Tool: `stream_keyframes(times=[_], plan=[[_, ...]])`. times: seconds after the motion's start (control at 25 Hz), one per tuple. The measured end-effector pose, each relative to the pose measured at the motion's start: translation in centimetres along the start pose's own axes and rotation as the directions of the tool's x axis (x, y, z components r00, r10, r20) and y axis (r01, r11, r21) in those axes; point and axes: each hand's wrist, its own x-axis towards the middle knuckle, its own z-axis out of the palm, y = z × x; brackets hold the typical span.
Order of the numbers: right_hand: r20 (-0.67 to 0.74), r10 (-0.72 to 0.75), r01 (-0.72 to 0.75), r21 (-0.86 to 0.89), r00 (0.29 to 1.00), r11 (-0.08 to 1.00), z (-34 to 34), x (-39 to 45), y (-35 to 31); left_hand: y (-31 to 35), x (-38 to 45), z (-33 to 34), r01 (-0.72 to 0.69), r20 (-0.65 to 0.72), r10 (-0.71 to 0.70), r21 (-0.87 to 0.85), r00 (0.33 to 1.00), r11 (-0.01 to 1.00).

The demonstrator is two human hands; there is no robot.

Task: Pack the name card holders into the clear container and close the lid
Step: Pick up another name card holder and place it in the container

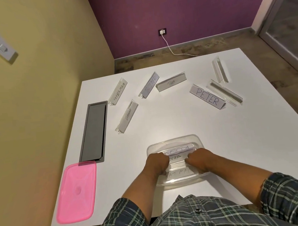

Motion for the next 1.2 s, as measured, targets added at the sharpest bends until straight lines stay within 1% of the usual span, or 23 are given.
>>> stream_keyframes(times=[0.12, 0.36, 0.48, 0.56, 0.6, 0.64, 0.68, 0.76, 0.84, 0.88, 0.92, 1.0, 1.12, 1.2], plan=[[0.04, -0.015, 0.017, -0.053, 0.999, 0.998, -0.1, 0.0, -0.5, 0.4, 0.3, 0.3, -0.023, 0.012, 0.023, 0.044, 1.0, 0.999], [0.038, -0.055, 0.059, -0.091, 0.998, 0.994, -0.9, -0.3, -0.4, 0.3, 0.5, -0.2, -0.018, 0.026, 0.016, 0.069, 1.0, 0.997], [0.031, -0.109, 0.112, -0.128, 0.994, 0.985, -1.5, -0.5, -0.3, 0.3, 0.5, -0.6, -0.034, 0.059, 0.032, 0.035, 0.998, 0.999], [-0.051, -0.162, 0.155, -0.115, 0.986, 0.981, -2.3, -0.5, 0.3, 0.0, 0.3, -1.6, -0.038, 0.089, 0.042, -0.048, 0.995, 0.998], [-0.123, -0.186, 0.175, -0.1, 0.975, 0.98, -2.7, -0.5, 0.6, -0.4, 0.3, -2.1, -0.03, 0.104, 0.043, -0.127, 0.994, 0.991], [-0.22, -0.209, 0.192, -0.094, 0.953, 0.977, -3.2, -0.4, 1.0, -0.8, 0.3, -2.7, -0.011, 0.118, 0.041, -0.245, 0.992, 0.969], [-0.338, -0.221, 0.198, -0.102, 0.915, 0.975, -3.6, -0.2, 1.4, -1.3, 0.3, -3.3, 0.015, 0.13, 0.039, -0.392, 0.991, 0.92], [-0.539, -0.176, 0.158, -0.08, 0.824, 0.984, -4.9, 0.3, 2.2, -2.8, 0.1, -4.8, 0.061, 0.108, 0.013, -0.656, 0.994, 0.753], [-0.625, -0.087, 0.117, 0.006, 0.775, 0.993, -6.8, 1.3, 2.7, -4.8, -0.2, -5.9, 0.046, 0.014, -0.058, -0.804, 0.998, 0.593], [-0.647, -0.043, 0.1, 0.052, 0.761, 0.994, -7.9, 2.0, 2.9, -5.9, -0.4, -6.3, 0.034, -0.034, -0.116, -0.842, 0.993, 0.538], [-0.65, 0.011, 0.08, 0.111, 0.76, 0.991, -9.1, 2.7, 3.0, -7.0, -0.7, -6.4, 0.027, -0.08, -0.187, -0.86, 0.979, 0.51], [-0.6, 0.139, 0.027, 0.258, 0.788, 0.966, -11.4, 4.2, 3.3, -9.2, -0.9, -6.3, 0.023, -0.149, -0.321, -0.879, 0.935, 0.476], [-0.465, 0.258, -0.032, 0.44, 0.847, 0.897, -14.4, 6.7, 3.8, -12.3, -1.3, -5.5, 0.018, -0.177, -0.476, -0.926, 0.861, 0.377], [-0.36, 0.29, -0.08, 0.498, 0.887, 0.864, -15.9, 8.5, 4.2, -14.0, -1.7, -4.6, 0.038, -0.167, -0.563, -0.942, 0.81, 0.334]])
